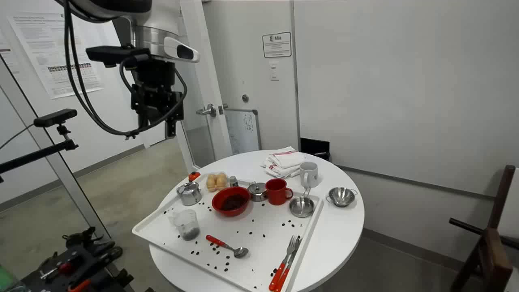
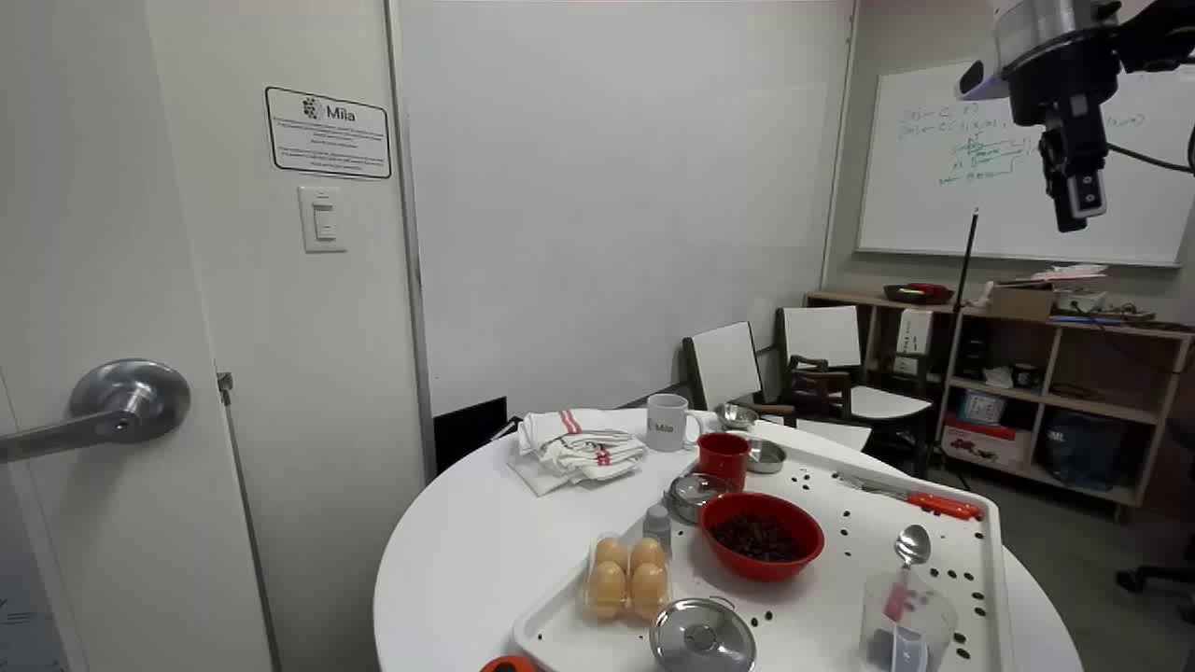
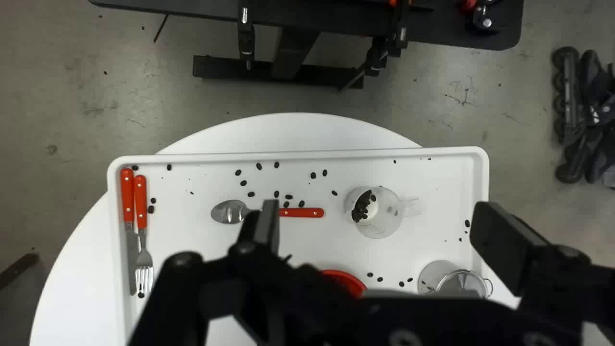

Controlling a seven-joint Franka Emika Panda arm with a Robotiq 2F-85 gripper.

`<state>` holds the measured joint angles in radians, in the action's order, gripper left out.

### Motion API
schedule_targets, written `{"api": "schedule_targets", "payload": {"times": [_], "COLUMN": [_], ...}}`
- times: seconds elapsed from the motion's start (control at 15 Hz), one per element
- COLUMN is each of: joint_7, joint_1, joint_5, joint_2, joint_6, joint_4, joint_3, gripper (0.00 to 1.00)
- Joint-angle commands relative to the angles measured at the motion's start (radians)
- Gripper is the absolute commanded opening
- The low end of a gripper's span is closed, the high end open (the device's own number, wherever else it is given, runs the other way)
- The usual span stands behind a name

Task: Pour the contents in the clear jar into the red bowl

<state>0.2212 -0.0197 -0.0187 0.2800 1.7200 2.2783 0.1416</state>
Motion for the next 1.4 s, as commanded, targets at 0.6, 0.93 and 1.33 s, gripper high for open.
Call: {"api": "schedule_targets", "payload": {"times": [0.6, 0.93, 1.33], "joint_7": [-0.219, -0.5, -0.807], "joint_1": [-0.046, -0.06, -0.053], "joint_5": [0.035, 0.034, 0.019], "joint_2": [-0.031, -0.08, -0.294], "joint_6": [-0.036, -0.014, 0.033], "joint_4": [-0.019, -0.017, -0.038], "joint_3": [-0.049, -0.085, -0.113], "gripper": [1.0, 1.0, 1.0]}}
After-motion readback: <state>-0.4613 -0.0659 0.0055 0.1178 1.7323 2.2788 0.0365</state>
